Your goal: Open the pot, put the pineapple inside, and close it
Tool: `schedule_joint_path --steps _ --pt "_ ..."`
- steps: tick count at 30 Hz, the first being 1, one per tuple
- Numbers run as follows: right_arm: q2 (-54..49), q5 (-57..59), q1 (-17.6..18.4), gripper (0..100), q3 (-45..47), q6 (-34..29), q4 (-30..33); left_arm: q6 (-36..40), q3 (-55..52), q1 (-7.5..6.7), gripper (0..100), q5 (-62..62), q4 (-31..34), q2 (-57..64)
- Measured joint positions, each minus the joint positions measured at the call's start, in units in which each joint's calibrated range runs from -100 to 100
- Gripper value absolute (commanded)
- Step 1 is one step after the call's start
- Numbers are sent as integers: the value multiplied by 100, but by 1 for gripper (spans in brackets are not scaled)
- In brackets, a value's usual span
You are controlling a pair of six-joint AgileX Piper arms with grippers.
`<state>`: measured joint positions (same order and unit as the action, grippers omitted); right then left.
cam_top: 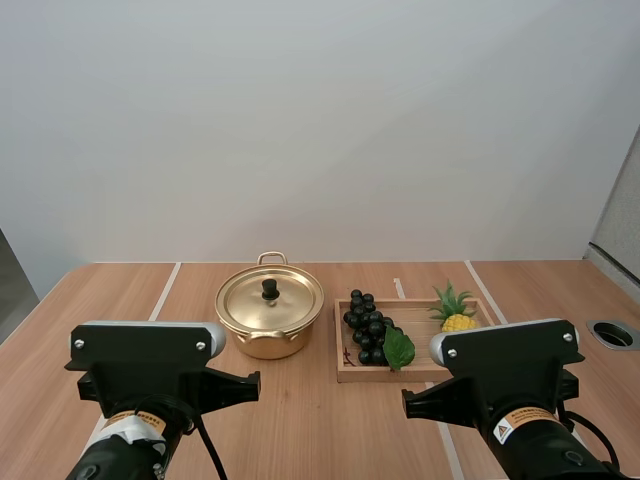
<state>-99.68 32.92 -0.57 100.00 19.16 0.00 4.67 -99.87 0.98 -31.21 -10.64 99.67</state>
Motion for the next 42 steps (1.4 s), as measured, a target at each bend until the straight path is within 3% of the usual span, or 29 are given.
schedule_joint_path --steps 31,42 --pt "0 0 6 0 0 0 0 0 0 0 0 0 7 0" --pt "0 0 315 0 0 0 -32 0 0 0 0 0 7 0"
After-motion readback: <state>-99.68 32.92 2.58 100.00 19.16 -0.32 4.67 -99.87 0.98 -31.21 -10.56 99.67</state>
